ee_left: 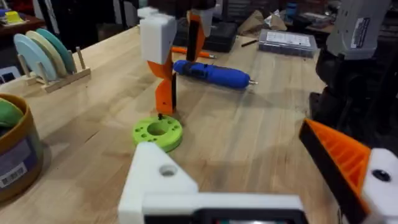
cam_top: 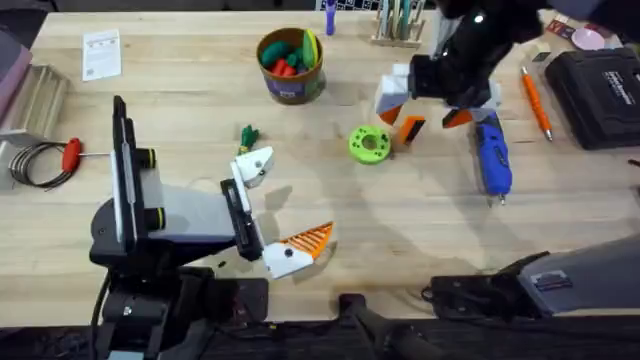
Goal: Pick up the gripper from the table and insert it into the empty holder that is missing its gripper. Then pick up a screw, insert it into the mounting hole, and use the screwdriver to tighten it. Finally, clean up the table by picking up the vegetable and placing it into the bucket.
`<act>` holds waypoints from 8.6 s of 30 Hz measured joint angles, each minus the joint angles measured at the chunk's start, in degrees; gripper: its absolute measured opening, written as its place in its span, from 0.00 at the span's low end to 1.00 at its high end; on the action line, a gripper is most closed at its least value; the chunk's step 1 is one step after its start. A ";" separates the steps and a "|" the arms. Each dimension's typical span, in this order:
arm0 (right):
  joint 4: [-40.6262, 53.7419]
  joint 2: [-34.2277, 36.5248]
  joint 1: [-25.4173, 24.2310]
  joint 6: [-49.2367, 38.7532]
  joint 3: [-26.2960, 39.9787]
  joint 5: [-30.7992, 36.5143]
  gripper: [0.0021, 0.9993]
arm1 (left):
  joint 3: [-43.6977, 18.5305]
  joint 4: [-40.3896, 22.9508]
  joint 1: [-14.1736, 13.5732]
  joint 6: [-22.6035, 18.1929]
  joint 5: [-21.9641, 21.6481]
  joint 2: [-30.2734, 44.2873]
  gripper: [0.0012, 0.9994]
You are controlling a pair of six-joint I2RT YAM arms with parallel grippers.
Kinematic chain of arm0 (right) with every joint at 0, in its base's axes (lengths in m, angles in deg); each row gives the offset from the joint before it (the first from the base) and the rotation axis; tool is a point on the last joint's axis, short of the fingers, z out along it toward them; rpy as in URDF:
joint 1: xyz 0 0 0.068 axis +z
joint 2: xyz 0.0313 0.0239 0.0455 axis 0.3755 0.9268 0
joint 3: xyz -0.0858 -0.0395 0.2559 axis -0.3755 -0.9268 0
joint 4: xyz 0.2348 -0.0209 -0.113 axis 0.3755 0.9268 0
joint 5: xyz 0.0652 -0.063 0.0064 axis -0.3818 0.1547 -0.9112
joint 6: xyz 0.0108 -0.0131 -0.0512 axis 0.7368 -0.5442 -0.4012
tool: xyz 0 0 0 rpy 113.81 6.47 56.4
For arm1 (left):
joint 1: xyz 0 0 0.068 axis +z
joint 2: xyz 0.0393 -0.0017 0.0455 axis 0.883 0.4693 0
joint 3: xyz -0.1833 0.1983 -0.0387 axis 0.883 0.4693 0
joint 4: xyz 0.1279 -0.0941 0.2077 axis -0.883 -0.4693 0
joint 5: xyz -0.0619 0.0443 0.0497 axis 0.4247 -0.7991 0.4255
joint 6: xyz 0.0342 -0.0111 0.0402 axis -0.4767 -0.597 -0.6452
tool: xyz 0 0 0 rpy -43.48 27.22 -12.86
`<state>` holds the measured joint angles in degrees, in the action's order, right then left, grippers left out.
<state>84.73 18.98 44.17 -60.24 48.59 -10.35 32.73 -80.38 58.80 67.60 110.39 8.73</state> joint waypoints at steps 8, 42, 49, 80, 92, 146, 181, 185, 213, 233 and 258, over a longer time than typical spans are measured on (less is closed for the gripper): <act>-1.49 0.81 -1.30 -6.47 -0.38 -0.09 0.99 | 0.00 -0.02 0.00 0.00 0.15 0.02 0.99; -9.06 6.12 -5.46 -10.11 -5.97 -0.55 0.78 | 0.00 -0.02 0.01 0.00 0.17 0.00 0.99; -10.44 6.12 -5.46 -9.91 -5.97 0.37 0.77 | 0.00 -0.02 0.01 0.00 0.17 0.00 0.99; -11.42 -4.53 -5.46 -8.67 -5.97 0.24 0.01 | 0.00 -0.02 0.01 0.00 0.17 0.02 0.99; -15.27 -18.51 -5.46 -7.01 -5.97 -12.04 0.01 | 0.00 -0.02 0.01 0.00 0.17 0.00 0.99; -92.76 -26.80 -15.72 29.13 -51.24 -66.45 0.01 | 0.00 -0.02 0.01 0.00 0.20 0.00 0.99; -124.58 4.62 -8.88 40.02 -51.76 -89.94 0.01 | 0.00 -0.02 0.01 0.00 0.20 0.00 0.99; -124.79 4.71 -6.50 39.71 -49.11 -90.07 0.01 | 0.00 -0.02 -0.02 0.00 0.20 0.00 0.99; -123.48 8.15 2.62 39.59 -45.57 -90.07 0.01 | 0.00 -0.02 -0.01 0.00 0.20 0.00 0.99; -123.55 8.15 3.34 40.49 -43.65 -89.94 0.01 | 0.00 -0.02 0.16 0.00 0.20 0.02 0.99; -126.50 8.15 5.51 40.97 -43.65 -84.08 0.01 | 0.00 0.20 0.64 -0.22 -1.45 0.00 0.99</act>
<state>-41.77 27.13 49.68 -19.27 4.94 -94.43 32.73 -80.18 59.44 67.39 108.94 8.73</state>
